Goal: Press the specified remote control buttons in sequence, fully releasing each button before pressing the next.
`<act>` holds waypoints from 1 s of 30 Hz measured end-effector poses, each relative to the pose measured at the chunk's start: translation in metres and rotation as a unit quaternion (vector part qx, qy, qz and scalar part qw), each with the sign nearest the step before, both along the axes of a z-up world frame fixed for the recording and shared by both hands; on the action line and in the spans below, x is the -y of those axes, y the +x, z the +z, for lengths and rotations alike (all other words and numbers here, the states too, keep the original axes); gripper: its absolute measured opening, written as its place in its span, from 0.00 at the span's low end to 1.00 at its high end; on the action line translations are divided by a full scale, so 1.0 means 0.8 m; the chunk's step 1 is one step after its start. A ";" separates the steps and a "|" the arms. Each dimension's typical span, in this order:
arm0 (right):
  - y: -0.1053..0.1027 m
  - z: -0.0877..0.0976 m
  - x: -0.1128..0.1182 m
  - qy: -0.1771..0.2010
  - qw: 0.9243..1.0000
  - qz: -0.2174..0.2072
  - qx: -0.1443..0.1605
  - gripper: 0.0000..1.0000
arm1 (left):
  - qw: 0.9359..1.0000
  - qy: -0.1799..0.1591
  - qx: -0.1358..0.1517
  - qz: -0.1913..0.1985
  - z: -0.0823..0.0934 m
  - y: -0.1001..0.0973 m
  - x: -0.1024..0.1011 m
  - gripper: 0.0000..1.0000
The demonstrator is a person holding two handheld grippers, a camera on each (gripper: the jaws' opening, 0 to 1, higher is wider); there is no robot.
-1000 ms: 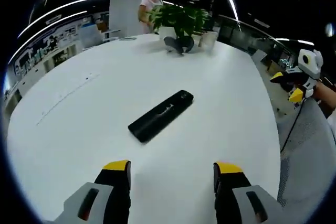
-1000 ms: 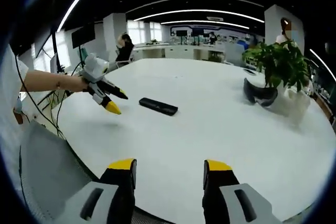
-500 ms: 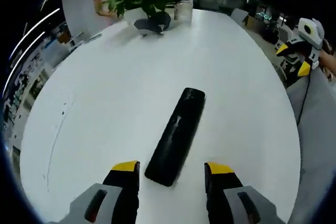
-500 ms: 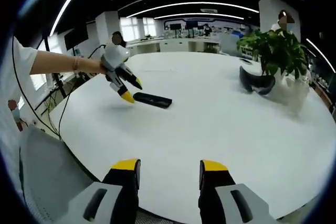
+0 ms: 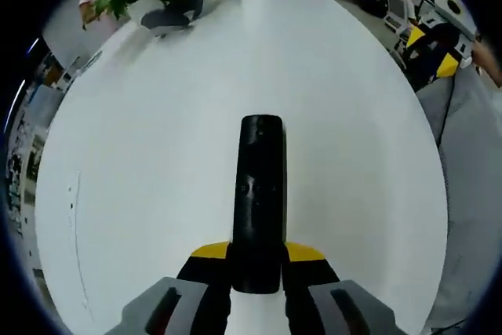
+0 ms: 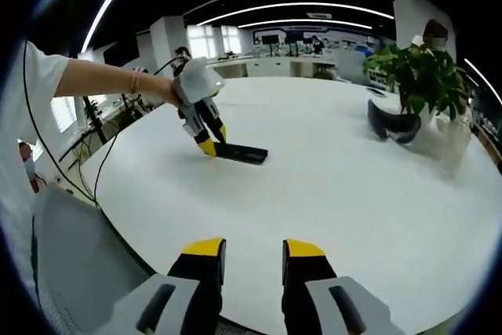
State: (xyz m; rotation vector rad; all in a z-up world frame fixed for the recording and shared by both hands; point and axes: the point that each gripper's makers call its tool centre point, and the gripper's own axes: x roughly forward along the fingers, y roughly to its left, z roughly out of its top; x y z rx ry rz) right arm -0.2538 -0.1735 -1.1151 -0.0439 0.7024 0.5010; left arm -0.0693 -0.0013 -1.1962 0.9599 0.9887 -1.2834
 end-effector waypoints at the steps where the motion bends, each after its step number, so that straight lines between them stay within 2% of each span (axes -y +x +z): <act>1: 0.000 -0.001 -0.003 0.000 1.000 0.004 0.000 0.24 | 1.000 0.000 -0.001 0.001 0.000 -0.005 -0.002 0.22; 6: -0.003 -0.006 -0.017 -0.006 0.999 0.033 -0.007 0.21 | 1.000 0.004 0.001 -0.017 0.000 -0.032 -0.006 0.22; 10: -0.006 -0.009 -0.025 -0.011 0.999 0.048 -0.008 0.20 | 1.000 0.004 -0.001 -0.018 0.000 -0.053 -0.009 0.21; 15: -0.008 -0.014 -0.034 -0.012 0.998 0.064 -0.015 0.19 | 1.000 -0.004 -0.002 0.006 0.000 -0.067 -0.012 0.21; 20: -0.006 -0.015 -0.044 -0.014 0.997 0.079 -0.018 0.17 | 1.000 -0.010 0.001 0.013 -0.001 -0.085 -0.013 0.21; 30: -0.013 -0.031 -0.065 -0.040 0.989 0.133 -0.043 0.17 | 1.000 0.008 0.003 0.009 -0.003 -0.120 -0.015 0.22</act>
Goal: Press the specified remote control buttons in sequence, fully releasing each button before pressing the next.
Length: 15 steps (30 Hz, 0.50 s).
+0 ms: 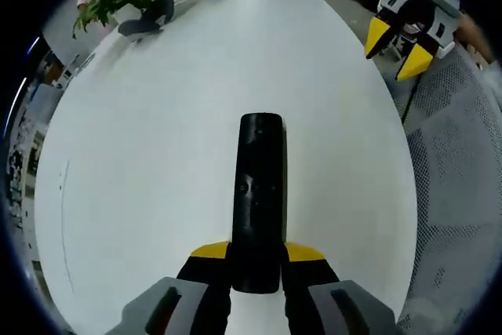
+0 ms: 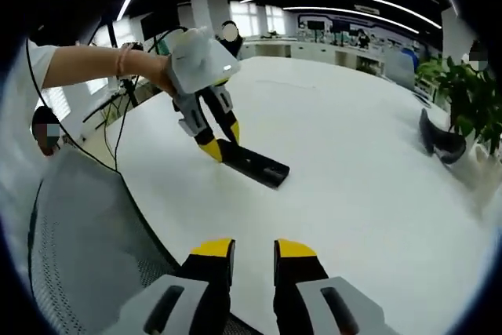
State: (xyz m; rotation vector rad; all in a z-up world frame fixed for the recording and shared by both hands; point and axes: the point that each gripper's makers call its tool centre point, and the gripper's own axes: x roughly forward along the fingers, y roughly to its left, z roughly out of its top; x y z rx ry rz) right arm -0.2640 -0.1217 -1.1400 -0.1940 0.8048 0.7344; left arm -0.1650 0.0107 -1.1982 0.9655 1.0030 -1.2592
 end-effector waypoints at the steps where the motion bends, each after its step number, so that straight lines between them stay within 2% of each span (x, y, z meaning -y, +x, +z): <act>1: -0.001 -0.001 -0.001 -0.002 1.000 0.003 -0.001 0.17 | 1.000 0.001 0.003 0.000 0.000 -0.003 0.000 0.22; 6: -0.002 -0.003 -0.001 -0.011 1.000 0.011 -0.003 0.20 | 1.000 0.009 0.000 0.001 0.000 -0.014 0.000 0.22; 11: 0.000 0.001 -0.004 -0.009 1.000 0.017 0.000 0.14 | 1.000 0.013 0.014 -0.008 0.000 -0.027 -0.001 0.22; 13: 0.001 0.002 -0.006 -0.007 1.000 0.018 0.002 0.15 | 1.000 0.008 0.002 0.005 0.000 -0.034 -0.002 0.22; 15: -0.001 0.002 -0.009 -0.009 1.000 0.024 0.001 0.14 | 1.000 0.001 0.000 -0.004 0.001 -0.044 -0.003 0.22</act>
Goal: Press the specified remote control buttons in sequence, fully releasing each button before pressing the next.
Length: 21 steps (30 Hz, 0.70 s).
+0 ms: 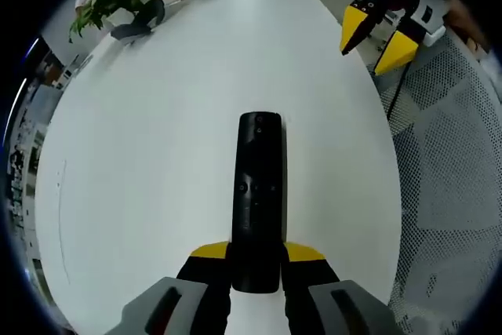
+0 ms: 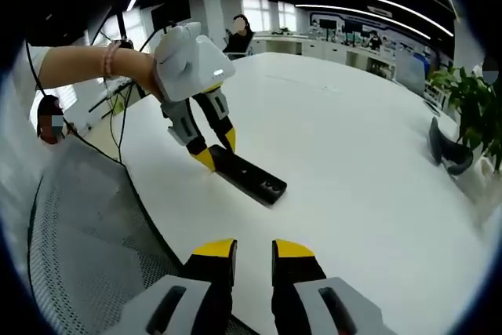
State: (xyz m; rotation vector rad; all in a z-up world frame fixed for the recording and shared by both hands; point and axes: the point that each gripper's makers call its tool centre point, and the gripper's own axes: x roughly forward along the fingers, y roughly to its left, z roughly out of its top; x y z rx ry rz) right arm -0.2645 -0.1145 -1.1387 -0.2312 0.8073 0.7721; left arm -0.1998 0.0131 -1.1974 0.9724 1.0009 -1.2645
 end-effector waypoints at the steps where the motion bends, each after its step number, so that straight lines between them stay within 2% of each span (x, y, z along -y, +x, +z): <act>1: 0.000 0.000 -0.001 -0.001 1.000 0.002 0.000 0.14 | 1.000 -0.002 0.000 -0.002 0.000 -0.003 0.000 0.22; 8: -0.002 -0.004 -0.011 -0.004 1.000 0.022 -0.003 0.09 | 1.000 0.001 0.001 -0.015 0.000 -0.031 0.000 0.22; 21: 0.005 -0.015 -0.036 -0.017 0.996 0.084 -0.015 0.02 | 1.000 0.008 0.001 -0.027 0.000 -0.062 -0.002 0.22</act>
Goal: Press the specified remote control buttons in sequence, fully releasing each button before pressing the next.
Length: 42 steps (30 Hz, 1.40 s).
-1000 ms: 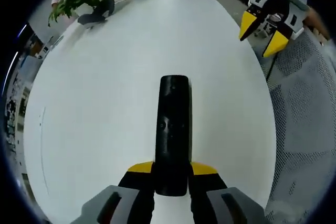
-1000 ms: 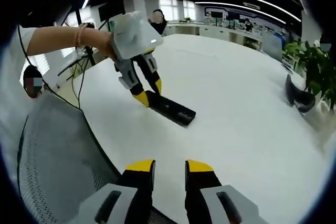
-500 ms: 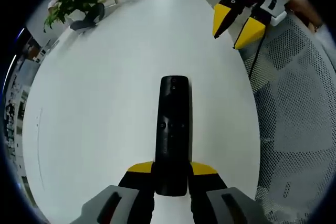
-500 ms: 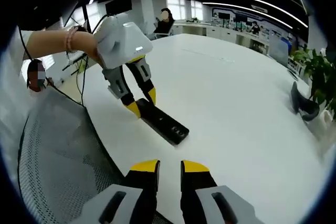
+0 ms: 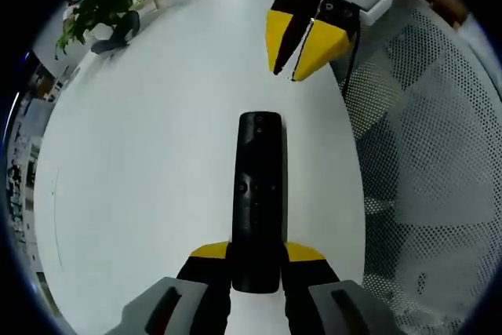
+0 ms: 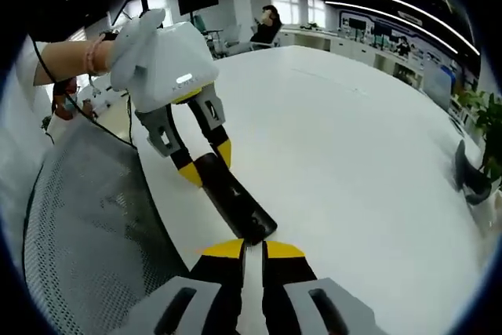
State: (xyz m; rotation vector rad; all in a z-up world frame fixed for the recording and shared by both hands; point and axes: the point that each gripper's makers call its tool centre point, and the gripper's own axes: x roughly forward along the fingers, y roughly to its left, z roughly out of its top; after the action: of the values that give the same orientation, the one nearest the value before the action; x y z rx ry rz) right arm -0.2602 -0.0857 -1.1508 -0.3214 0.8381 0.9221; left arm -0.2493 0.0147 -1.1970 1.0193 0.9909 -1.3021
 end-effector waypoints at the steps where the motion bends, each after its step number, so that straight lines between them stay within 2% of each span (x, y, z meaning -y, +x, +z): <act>1: 0.000 -0.001 -0.001 -0.001 1.000 0.005 -0.002 0.01 | 1.000 -0.001 0.000 0.000 0.000 -0.002 0.000 0.22; 11: -0.009 -0.021 -0.012 -0.018 0.998 0.057 -0.027 0.00 | 1.000 0.001 -0.004 0.002 0.001 -0.020 -0.003 0.22; 17: -0.020 -0.033 -0.025 -0.044 0.992 0.112 -0.033 0.00 | 1.000 0.006 -0.006 0.006 0.001 -0.025 -0.004 0.22; 21: -0.018 -0.040 -0.022 -0.082 0.986 0.141 -0.022 0.00 | 1.000 0.008 -0.006 0.013 0.001 -0.028 -0.004 0.22; 27: -0.017 -0.041 -0.024 -0.101 0.982 0.159 -0.018 0.00 | 1.000 0.005 -0.008 0.023 0.001 -0.029 -0.004 0.22; 30: -0.016 -0.042 -0.024 -0.124 0.977 0.172 -0.013 0.00 | 1.000 -0.001 -0.007 0.019 0.001 -0.030 -0.005 0.22; 33: -0.014 -0.043 -0.025 -0.151 0.974 0.171 -0.015 0.00 | 1.000 -0.011 -0.006 0.017 0.001 -0.031 -0.006 0.22; 35: -0.014 -0.043 -0.026 -0.153 0.973 0.171 -0.014 0.00 | 1.000 -0.019 -0.005 0.020 0.001 -0.032 -0.007 0.22; 36: -0.013 -0.043 -0.024 -0.152 0.974 0.167 -0.016 0.00 | 1.000 -0.024 -0.004 0.020 0.001 -0.033 -0.007 0.22; 39: -0.010 -0.043 -0.025 -0.127 0.984 0.121 -0.043 0.00 | 0.999 -0.045 -0.004 0.025 0.001 -0.034 -0.007 0.22; 42: -0.006 -0.043 -0.026 -0.121 0.985 0.117 -0.039 0.00 | 0.997 -0.073 -0.006 0.032 0.002 -0.033 -0.008 0.22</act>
State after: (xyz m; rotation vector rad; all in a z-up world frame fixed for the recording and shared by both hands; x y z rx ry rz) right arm -0.2654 -0.0649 -1.1851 -0.6078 1.0014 1.0568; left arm -0.2760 0.0208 -1.1953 0.8623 0.9166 -1.3097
